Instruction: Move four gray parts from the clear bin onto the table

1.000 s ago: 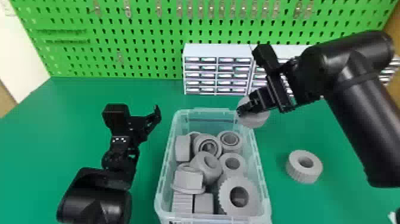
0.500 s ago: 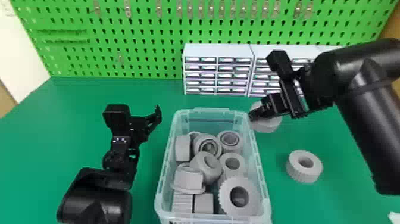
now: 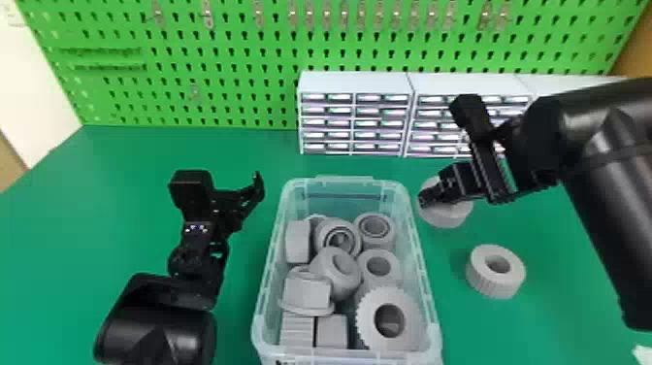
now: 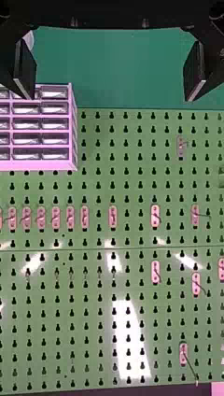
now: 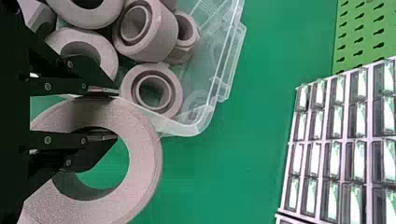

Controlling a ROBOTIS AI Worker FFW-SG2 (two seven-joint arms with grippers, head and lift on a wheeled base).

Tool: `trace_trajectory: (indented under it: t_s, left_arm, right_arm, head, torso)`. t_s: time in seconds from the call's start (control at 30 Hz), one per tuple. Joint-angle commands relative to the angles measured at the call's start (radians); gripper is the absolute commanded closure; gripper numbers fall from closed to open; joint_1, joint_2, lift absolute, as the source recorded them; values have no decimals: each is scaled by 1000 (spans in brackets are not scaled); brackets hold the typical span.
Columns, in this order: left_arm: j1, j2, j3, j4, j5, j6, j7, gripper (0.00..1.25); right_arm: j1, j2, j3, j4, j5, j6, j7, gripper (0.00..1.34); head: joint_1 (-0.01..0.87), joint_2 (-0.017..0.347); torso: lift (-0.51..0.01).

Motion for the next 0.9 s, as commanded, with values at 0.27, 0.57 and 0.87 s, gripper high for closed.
trace_trajectory:
  t_s: [0.27, 0.57, 0.87]
  left_arm:
    - [-3, -2, -1, 0, 1, 1, 0, 96]
    - [-5, -2, -5, 2, 1, 1, 0, 96]
    - [-8, -2, -6, 2, 2, 1, 0, 96]
  right_arm:
    - [24, -11, -7, -6, 0, 9, 0, 1004]
    - [47, -22, -25, -11, 2, 17, 0, 1004]
    - [63, -26, -34, -14, 9, 25, 0, 1004]
  head:
    - [693, 72]
    - [693, 72]
    - [693, 72]
  torso:
    - [-52]
    - [-52]
    - [-52]
